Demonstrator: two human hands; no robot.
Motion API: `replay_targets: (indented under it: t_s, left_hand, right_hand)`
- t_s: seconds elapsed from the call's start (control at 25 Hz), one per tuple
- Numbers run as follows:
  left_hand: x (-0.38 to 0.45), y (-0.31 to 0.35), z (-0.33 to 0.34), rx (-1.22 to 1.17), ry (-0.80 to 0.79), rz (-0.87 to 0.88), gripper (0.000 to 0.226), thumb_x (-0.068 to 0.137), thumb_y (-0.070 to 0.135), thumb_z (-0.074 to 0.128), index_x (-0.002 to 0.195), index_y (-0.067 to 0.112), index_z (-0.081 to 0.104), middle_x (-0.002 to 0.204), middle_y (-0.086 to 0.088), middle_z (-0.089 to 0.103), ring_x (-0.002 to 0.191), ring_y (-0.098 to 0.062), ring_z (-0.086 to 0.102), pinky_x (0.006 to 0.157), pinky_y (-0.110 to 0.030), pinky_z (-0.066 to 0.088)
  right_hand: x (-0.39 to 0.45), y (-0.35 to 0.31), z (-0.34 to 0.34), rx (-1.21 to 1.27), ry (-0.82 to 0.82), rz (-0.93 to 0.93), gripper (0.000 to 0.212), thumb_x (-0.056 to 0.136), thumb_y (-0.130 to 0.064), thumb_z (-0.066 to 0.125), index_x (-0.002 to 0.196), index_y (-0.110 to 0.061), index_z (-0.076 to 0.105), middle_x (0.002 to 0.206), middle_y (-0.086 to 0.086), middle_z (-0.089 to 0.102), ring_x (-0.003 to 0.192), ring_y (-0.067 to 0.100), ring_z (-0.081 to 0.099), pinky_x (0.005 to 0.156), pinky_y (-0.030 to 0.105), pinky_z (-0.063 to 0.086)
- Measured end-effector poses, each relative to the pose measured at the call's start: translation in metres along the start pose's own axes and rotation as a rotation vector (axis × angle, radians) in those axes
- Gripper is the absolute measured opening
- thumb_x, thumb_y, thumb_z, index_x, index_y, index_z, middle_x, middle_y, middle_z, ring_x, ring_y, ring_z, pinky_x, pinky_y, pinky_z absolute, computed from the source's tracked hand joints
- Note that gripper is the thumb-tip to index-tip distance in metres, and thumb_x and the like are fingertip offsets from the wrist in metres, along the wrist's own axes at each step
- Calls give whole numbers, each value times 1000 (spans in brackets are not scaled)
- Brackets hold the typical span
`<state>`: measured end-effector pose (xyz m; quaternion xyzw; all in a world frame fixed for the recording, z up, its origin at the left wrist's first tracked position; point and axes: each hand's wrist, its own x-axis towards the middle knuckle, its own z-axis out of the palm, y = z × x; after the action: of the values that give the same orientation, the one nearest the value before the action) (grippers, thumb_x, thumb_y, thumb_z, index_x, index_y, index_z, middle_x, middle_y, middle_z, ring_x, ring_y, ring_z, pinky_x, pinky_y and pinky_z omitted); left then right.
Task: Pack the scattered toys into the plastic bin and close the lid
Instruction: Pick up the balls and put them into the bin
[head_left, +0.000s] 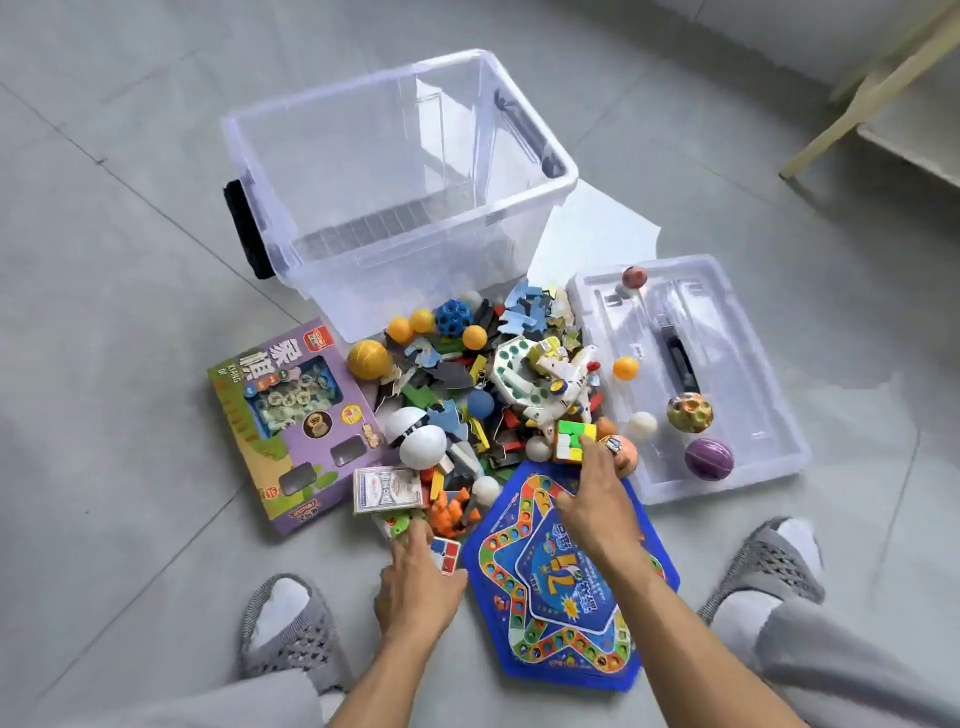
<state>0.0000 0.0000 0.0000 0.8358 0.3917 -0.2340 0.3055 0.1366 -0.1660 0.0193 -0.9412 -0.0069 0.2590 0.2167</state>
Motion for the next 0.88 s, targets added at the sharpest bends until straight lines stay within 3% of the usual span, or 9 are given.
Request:
replay_targets:
  t_s: [0.08,0.24,0.4,0.48,0.56,0.64,0.68,0.76,0.88]
  left_hand:
    - [16,2,11,33,62,-11,47,75,44,69,100,34,30,114,4,55,86,-22,59,66,-33,48]
    - [24,10,9,92,27,-66,65,73,46,66,123,33,27,117,4,53,91,-21,61,68,-32,50]
    - [23,21,-23,-82,100,-110,45,67,51,63,103,38,40,94,8,59,78,-16,57,63,-29,41]
    - [24,28,-46,-458,101,-79,36,65,47,66,93,33,49,84,9,67,70,-9,60,60,-27,43]
    - [25,38,-71,-961,70,-93,28,69,33,72,92,25,59,85,-7,72,64,-12,62,58,-26,44]
    - [33,53,-105,-1370,78,-185,25,80,27,72,100,16,62,87,-17,71,64,-22,63,54,-29,46]
    - [37,62,-125,-1518,55,-200,28,83,30,69,105,13,62,89,-18,70,66,-25,64,53,-30,48]
    - [48,83,-173,-1647,-32,-99,43,85,37,67,115,8,60,97,-19,68,70,-25,67,57,-31,51]
    - [62,114,-246,-1591,-84,80,45,88,42,64,119,9,58,106,-20,67,79,-27,68,62,-31,52]
  right_hand:
    - [33,-1,5,-147,24,-14,83,84,-11,59,153,-22,13,162,2,15,122,37,47,77,42,48]
    - [65,-9,6,-234,114,-13,67,80,-2,52,140,-19,26,122,9,49,77,31,52,61,41,43]
    - [53,-9,-10,-267,216,-50,61,77,-27,66,132,-20,42,112,5,57,87,31,58,70,42,50]
    - [34,-13,-15,-36,332,7,55,76,-45,70,123,-23,51,105,2,60,90,27,58,75,45,52]
    - [13,-30,-19,551,314,207,45,77,-54,68,111,-25,59,98,0,65,87,22,62,75,45,53]
    - [1,-63,-27,1236,71,454,39,84,-46,67,111,-17,65,90,3,75,84,24,69,70,39,54]
    - [-2,-82,-33,1430,-62,506,37,86,-41,67,112,-14,65,89,8,77,85,28,71,69,38,54]
    - [8,-129,-53,1540,-180,431,36,87,-36,69,113,-12,64,97,14,75,88,31,71,70,39,56]
    - [31,-210,-96,1581,-183,247,31,87,-32,71,107,-10,64,103,14,68,87,27,68,80,37,58]
